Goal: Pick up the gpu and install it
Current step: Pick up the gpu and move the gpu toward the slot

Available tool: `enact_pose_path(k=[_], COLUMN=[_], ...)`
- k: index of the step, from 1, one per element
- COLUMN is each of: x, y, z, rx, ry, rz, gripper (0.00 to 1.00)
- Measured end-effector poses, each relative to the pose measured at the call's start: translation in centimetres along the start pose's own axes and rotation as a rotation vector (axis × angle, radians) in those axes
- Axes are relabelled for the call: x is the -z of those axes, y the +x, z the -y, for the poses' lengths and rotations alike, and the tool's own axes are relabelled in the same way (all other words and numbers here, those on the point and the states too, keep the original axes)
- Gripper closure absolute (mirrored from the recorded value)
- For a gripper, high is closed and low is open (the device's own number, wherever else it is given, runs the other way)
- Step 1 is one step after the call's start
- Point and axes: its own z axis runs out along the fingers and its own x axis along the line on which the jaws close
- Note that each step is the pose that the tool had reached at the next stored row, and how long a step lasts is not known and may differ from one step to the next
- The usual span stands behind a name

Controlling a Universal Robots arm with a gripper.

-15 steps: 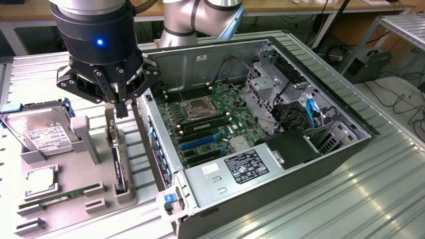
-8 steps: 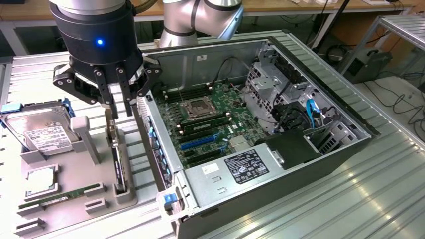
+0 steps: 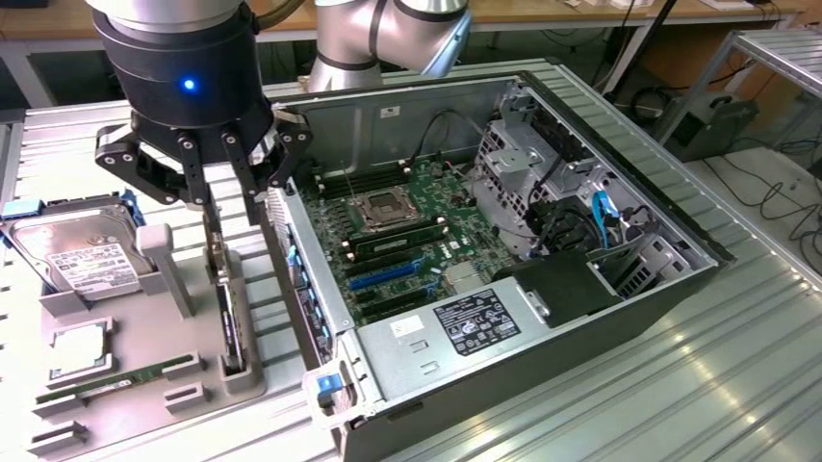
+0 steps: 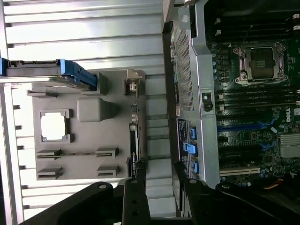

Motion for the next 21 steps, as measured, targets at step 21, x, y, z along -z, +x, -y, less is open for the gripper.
enact_pose_path(k=[21], x=[-3.61], y=[1.2], z=[-0.08], rx=[0.000], ry=[0.0000], rz=[0.0000], gripper=[0.64])
